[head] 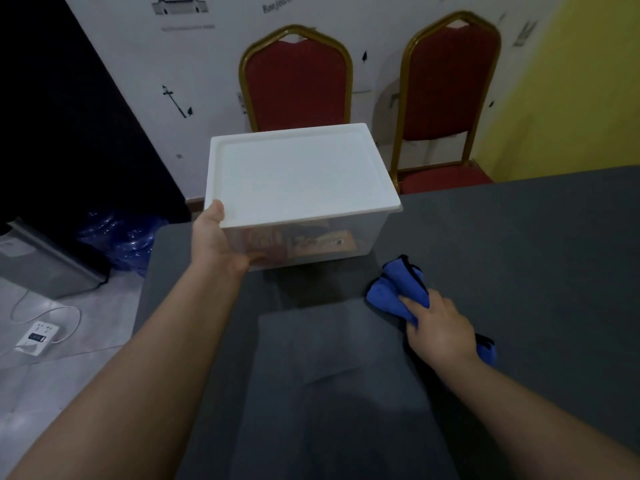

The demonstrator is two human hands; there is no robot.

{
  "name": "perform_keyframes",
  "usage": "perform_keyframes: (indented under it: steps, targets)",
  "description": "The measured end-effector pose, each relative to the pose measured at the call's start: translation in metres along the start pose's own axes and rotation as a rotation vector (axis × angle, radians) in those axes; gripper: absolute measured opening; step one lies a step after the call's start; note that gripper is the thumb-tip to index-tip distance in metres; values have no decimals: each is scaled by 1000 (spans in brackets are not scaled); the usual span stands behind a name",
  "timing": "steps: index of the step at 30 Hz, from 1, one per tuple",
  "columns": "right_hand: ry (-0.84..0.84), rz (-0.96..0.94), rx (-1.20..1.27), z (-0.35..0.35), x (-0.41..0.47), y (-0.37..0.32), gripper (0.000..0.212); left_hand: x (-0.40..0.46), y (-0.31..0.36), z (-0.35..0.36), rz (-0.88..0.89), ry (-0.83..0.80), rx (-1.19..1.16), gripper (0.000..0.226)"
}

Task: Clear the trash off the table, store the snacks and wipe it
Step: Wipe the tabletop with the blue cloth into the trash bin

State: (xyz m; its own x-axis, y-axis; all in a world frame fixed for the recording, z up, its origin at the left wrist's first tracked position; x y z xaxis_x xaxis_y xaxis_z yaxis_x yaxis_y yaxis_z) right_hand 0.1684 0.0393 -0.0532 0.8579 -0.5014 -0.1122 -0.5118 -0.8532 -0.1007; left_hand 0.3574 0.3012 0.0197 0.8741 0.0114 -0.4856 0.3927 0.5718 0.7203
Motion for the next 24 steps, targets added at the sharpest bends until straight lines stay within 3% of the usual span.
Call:
perform_keyframes:
  steps: [10, 16, 24]
  targets:
    - [16, 192, 57, -26, 34, 144, 38, -29, -99, 94, -73, -28, -4, 38]
    - [10, 228, 58, -40, 59, 218, 36, -44, -159, 138, -111, 33, -18, 32]
    - [22, 197, 76, -44, 70, 254, 40, -55, -201, 183, -112, 51, 30, 32]
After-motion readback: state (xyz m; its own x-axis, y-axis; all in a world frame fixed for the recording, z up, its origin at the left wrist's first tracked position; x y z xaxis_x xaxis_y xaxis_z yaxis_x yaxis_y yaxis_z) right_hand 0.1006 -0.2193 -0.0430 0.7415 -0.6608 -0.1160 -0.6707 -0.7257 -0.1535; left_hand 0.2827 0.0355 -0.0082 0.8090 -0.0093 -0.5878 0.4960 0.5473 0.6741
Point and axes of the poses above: each hand's wrist, its own x-axis towards the middle knuckle, its own z-axis out of the palm, y = z × x, the point moved 8 cm from there along x, towards the middle knuckle, and after that the axes turned 6 degrees about z, right-handed, at the moved point
